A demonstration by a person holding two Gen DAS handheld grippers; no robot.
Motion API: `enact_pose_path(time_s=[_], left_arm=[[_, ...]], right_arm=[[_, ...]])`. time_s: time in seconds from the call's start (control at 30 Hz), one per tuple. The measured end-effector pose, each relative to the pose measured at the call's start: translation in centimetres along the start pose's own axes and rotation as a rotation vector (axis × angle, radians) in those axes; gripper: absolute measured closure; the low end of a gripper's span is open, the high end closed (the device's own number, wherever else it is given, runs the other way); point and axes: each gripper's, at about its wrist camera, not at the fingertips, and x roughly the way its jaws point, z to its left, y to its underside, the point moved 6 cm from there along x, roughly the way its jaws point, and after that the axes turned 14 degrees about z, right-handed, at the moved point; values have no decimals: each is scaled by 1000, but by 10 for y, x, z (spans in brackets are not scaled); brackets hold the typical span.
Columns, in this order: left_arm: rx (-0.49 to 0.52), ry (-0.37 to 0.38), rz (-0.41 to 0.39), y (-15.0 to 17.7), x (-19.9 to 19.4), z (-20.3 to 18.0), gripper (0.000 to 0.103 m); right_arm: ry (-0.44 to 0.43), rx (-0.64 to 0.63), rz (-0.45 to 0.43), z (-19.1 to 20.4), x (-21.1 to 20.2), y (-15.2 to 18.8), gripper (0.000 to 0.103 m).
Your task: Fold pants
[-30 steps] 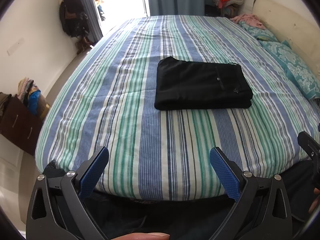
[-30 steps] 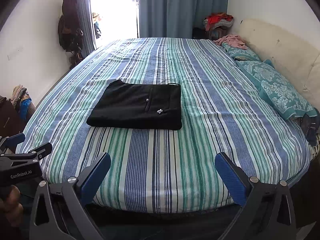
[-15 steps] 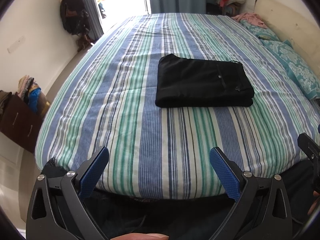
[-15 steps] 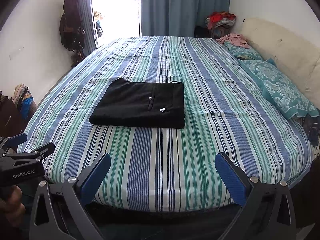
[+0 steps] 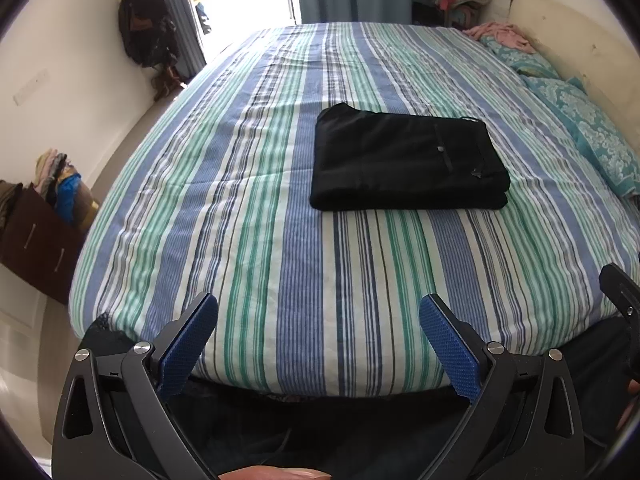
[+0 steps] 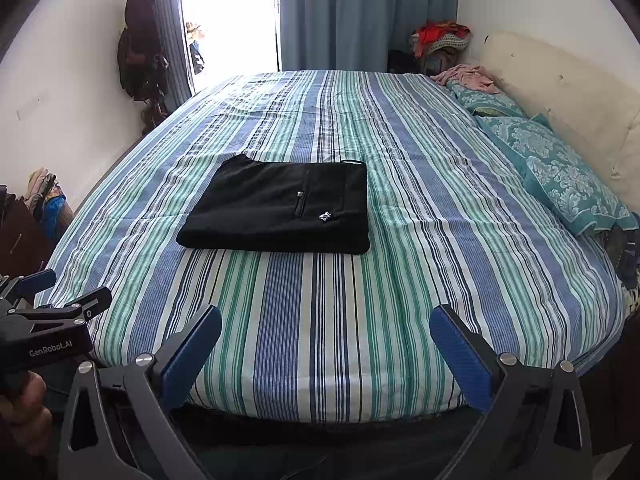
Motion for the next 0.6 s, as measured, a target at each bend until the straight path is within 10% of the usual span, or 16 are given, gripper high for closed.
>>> enact_pose_path(time_s=[0.6], left_arm=[[-3, 11, -10, 1, -4, 1, 2]], right_arm=[[9, 9, -11, 1, -8, -6, 0]])
